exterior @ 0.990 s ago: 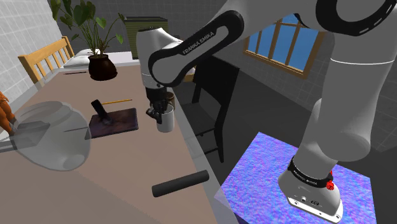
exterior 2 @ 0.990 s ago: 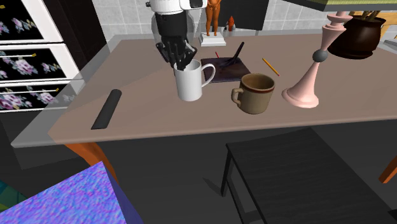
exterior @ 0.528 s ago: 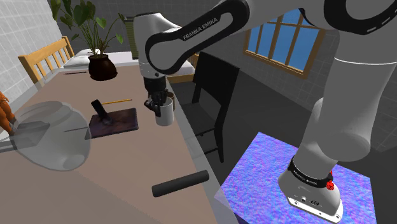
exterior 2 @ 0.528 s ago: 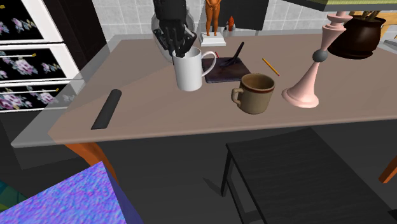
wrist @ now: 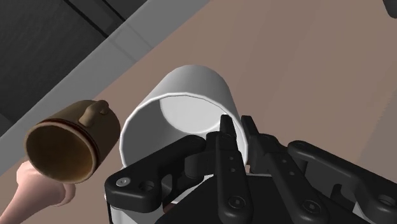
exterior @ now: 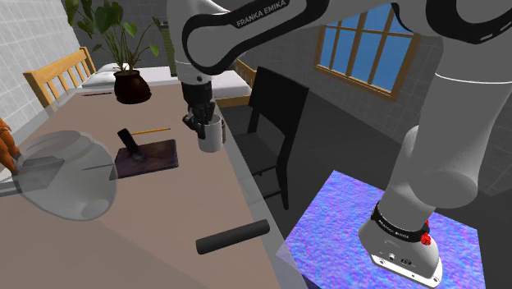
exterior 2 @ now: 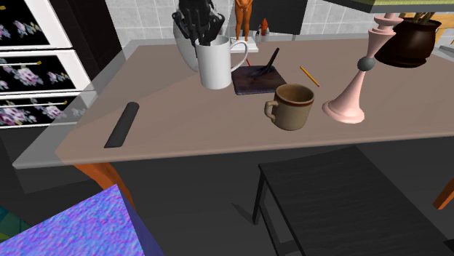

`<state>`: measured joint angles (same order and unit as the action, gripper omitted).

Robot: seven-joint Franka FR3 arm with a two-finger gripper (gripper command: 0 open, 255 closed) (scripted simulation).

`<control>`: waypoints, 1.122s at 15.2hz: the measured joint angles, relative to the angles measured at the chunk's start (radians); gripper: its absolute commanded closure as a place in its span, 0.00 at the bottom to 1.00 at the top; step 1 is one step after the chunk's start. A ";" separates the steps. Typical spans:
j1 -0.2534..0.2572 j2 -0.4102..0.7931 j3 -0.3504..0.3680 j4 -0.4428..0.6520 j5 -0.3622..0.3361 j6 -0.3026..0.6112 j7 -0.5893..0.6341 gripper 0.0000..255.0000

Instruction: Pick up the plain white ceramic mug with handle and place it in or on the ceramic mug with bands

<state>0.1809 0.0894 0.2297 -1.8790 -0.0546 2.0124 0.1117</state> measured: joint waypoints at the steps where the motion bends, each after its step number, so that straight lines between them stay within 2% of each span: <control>1: -0.002 -0.002 -0.001 0.009 0.001 -0.010 -0.004 1.00; 10: -0.001 -0.021 0.000 0.102 0.008 -0.123 -0.009 1.00; 15: -0.040 0.046 -0.035 0.207 0.001 -0.158 -0.084 1.00; 17: -0.059 0.094 -0.050 0.280 -0.003 -0.184 -0.119 1.00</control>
<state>0.1223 0.1831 0.1797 -1.5992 -0.0577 1.8284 -0.0074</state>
